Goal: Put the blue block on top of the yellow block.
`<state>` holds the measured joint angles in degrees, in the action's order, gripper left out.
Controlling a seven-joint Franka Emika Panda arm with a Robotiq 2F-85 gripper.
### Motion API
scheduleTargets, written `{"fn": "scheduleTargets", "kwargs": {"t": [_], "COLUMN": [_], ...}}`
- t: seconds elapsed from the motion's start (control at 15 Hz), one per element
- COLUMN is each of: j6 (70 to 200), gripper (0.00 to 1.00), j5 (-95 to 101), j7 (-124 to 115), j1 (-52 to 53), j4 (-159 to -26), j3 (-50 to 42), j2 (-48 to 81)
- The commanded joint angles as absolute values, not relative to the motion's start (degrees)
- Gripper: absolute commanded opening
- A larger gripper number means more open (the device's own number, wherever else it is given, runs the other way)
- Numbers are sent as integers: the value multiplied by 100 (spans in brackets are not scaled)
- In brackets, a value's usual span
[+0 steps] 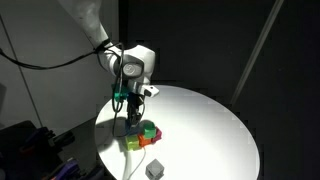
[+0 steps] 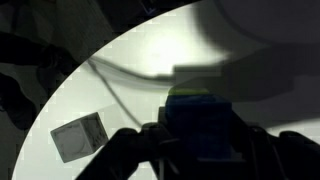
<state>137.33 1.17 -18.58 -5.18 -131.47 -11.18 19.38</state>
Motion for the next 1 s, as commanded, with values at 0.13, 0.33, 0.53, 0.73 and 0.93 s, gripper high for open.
{"fn": "scheduleTargets", "kwargs": {"t": [0.13,0.33,0.53,0.73,0.93], "j6": [13496,13478,13495,13511,13507], "gripper": [32,32,32,32,32], "j5": [9,13,11,11,11], "j7": [-1806,-1819,-1813,-1805,-1802], "j1": [-588,-582,-580,-578,-582], "j4": [-12853,-12778,-12736,-12720,-12708], "j3": [-1109,-1112,-1112,-1114,-1119], "j2": [2073,2155,2237,2294,2348]}}
